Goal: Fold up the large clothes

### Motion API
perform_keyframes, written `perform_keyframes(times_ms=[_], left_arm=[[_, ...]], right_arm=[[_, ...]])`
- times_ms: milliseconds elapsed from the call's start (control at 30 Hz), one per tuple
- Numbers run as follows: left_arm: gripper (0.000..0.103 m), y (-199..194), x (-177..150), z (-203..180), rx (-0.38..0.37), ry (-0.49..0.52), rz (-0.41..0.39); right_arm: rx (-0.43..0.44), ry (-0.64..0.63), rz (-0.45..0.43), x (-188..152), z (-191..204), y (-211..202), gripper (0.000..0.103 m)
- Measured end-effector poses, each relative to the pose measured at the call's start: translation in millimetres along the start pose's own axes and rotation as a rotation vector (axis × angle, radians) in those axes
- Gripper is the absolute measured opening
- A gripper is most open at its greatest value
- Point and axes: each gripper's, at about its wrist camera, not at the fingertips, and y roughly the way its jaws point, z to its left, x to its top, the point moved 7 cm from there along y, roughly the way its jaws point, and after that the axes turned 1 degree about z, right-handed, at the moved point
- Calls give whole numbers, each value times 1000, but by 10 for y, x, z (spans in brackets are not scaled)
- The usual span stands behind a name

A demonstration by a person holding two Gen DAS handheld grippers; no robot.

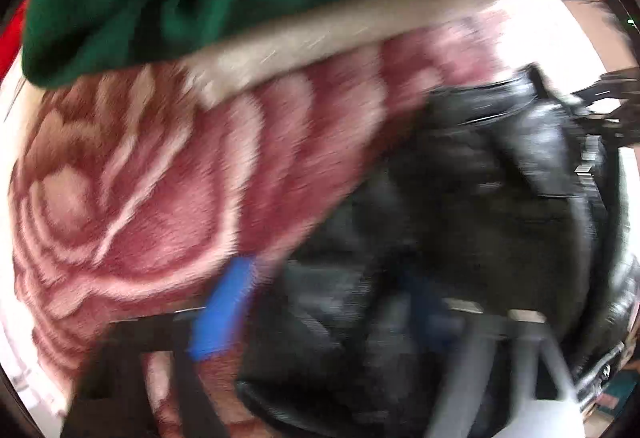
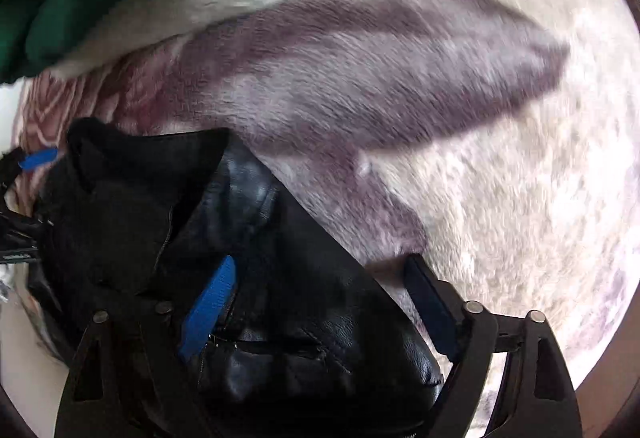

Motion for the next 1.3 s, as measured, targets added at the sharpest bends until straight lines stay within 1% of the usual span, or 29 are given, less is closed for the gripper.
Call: perform_keyframes(times_ms=[33,67,100,167,300,367,400,467,500,567,600,633,667,700,767,833,867,900,933,967,1000,1033,1067,1100,1133,1167,1233,1267,1300], left_arm=[[21,-31,-10,-43,20,2,-17],[6,-101,-33,-86,41,6,-39],[6,-178,-54,-100,55,0,-58],[6,-387,-106,-111,52,-29,-111],[6,-1034,-340,-116,15,-100,-242],[6,-1382,-564,-202,7,-107,-298],[6,-1500,-656,-229,6,-112,-315],[5,-1756,-1018,-373,-19,-136,-342],[5,-1780,-1068,-473,-29,-156,-341],[5,-1862,-1301,-614,-60,-193,-336],[5,-1875,-1456,-671,-66,-220,-326],[5,-1851,-1618,-725,-82,-247,-313],[5,-1785,-1678,-784,-103,-277,-293],[5,-1710,-1851,-835,-113,-319,-271],[5,-1445,-2187,-872,-143,-388,-213],[5,-1296,-2420,-868,-144,-441,-178],[9,-1243,-2532,-864,-159,-470,-155],[9,-1202,-2655,-857,-186,-522,-136],[9,-1200,-2731,-846,-232,-572,-127],[10,-1227,-2779,-846,-265,-609,-124],[9,-1307,-2845,-819,-306,-660,-130],[13,-1386,-2907,-808,-340,-695,-145],[29,-1481,-2971,-781,-366,-731,-161],[43,-1581,-3033,-730,-383,-772,-181],[70,-1662,-3078,-685,-409,-807,-202],[74,-1734,-3099,-634,-439,-841,-229],[74,-1808,-3041,-495,-469,-886,-258],[74,-1781,-2976,-412,-456,-898,-256],[74,-1743,-2888,-328,-435,-909,-259]], right_arm=[[20,-36,-11,-28,52,-50,47],[45,-37,-19,-66,70,-116,20],[61,-22,-30,-132,49,-195,9],[71,-13,-73,-187,18,-358,9],[159,22,-180,-444,-86,-877,8],[190,16,-228,-805,-289,-1233,8],[200,15,-253,-932,-203,-1379,8],[225,15,-293,-1236,-224,-1634,8],[234,14,-307,-1430,-79,-1655,8],[266,17,-326,-1796,-88,-1810,8],[270,14,-326,-1913,56,-1815,8],[273,9,-323,-2069,114,-1817,8],[271,10,-317,-2224,196,-1795,8],[271,11,-302,-2428,232,-1795,8],[271,3,-252,-2851,362,-1555,8],[262,5,-203,-3104,497,-1357,8],[253,1,-174,-3193,614,-1163,8],[241,-10,-144,-3330,663,-1024,10],[237,-9,-115,-3464,762,-894,11],[239,-2,-96,-3510,801,-816,13],[245,7,-76,-3622,798,-785,15],[239,5,-83,-3654,794,-793,16],[220,-7,-113,-3675,788,-847,25],[204,-18,-140,-3709,773,-917,53],[190,-29,-158,-3774,748,-984,74],[192,-38,-172,-3843,725,-1072,102],[211,-46,-182,-3887,702,-1200,103],[213,-48,-180,-3921,678,-1241,103],[208,-16,-183,-3952,578,-1296,103]])
